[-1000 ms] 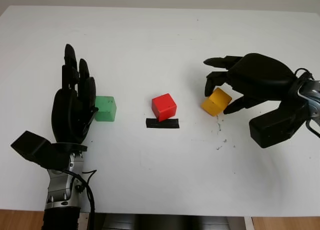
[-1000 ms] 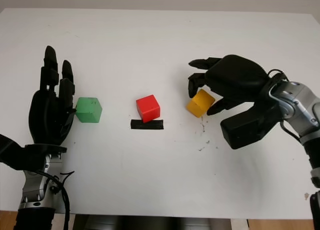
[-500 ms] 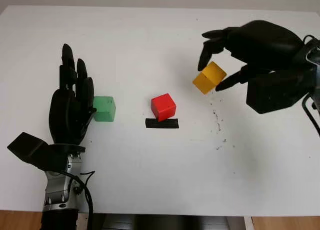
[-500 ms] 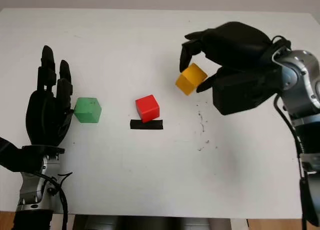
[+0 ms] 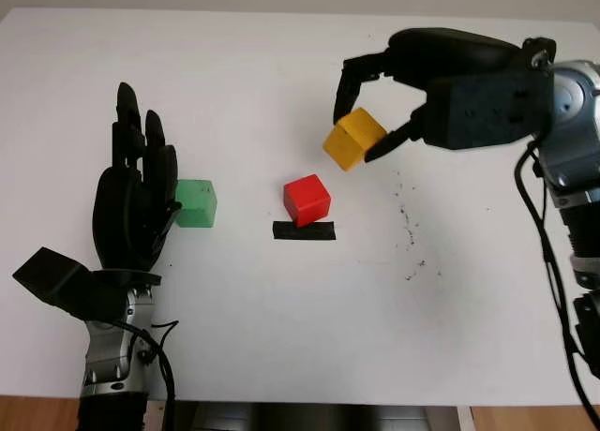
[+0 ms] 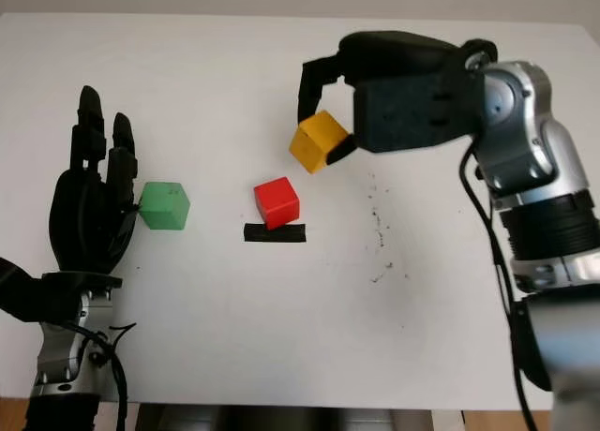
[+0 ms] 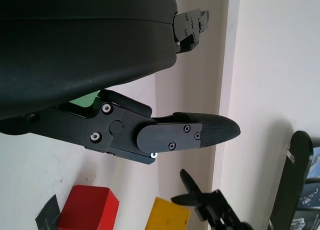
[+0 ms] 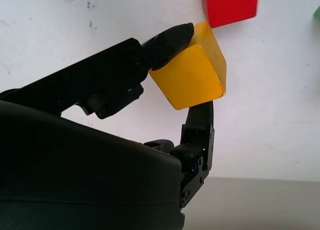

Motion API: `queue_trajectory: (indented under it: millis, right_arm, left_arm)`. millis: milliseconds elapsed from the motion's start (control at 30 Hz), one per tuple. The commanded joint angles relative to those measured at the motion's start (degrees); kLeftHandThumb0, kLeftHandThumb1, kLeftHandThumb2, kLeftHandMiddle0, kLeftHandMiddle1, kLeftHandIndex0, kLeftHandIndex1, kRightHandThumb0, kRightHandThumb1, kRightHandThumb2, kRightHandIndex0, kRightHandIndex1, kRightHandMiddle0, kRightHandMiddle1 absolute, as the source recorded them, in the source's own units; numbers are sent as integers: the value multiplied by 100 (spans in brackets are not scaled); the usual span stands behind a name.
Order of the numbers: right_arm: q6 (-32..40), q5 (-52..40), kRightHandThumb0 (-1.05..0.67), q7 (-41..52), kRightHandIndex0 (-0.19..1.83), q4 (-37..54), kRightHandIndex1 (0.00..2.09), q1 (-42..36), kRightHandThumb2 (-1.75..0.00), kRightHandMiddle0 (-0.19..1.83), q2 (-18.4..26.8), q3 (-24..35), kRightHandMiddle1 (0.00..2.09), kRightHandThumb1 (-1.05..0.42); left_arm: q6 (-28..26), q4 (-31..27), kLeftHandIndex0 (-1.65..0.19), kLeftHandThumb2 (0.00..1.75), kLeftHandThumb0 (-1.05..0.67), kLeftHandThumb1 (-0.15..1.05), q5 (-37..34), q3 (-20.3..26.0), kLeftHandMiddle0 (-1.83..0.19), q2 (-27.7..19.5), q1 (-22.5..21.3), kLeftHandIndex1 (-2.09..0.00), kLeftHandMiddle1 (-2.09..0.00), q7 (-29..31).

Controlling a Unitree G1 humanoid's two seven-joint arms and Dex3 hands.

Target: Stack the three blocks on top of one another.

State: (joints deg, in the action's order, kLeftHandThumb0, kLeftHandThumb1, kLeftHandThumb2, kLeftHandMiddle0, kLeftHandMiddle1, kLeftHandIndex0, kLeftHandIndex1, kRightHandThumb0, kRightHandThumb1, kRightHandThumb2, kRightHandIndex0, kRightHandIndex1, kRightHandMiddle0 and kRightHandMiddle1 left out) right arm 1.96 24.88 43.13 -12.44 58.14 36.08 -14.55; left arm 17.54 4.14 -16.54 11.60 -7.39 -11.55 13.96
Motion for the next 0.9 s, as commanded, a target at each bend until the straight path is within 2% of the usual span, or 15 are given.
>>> queue_trajectory:
  millis: [0, 167, 467, 567, 867]
  right_arm:
    - [280, 87, -43, 130, 36, 211, 7, 256, -5, 43, -129, -112, 153, -89]
    - [906, 194, -41, 428, 33, 272, 6, 427, -5, 39, -408, -312, 158, -89]
    - [1307, 208, -42, 770, 35, 41, 6, 676, -5, 42, -727, -585, 151, -89]
    - [1531, 187, -43, 907, 35, 98, 6, 709, -5, 43, -785, -610, 151, -88]
    - [1584, 176, -43, 1171, 32, 153, 5, 719, -5, 46, -721, -692, 154, -88]
  left_arm:
    - [52, -82, 19, 44, -63, 105, 10, -18, 19, 13, 94, 0, 0, 28]
    - [34, -132, 19, 45, -63, 105, 87, -56, 19, 45, 114, 0, 0, -60]
    - [34, -157, 19, 46, -64, 105, 181, -103, 19, 102, 147, 0, 0, -132]
    - [49, -156, 19, 47, -63, 105, 192, -120, 19, 102, 160, 0, 0, -115]
    - [34, -225, 19, 48, -64, 105, 236, -179, 19, 179, 191, 0, 0, -211]
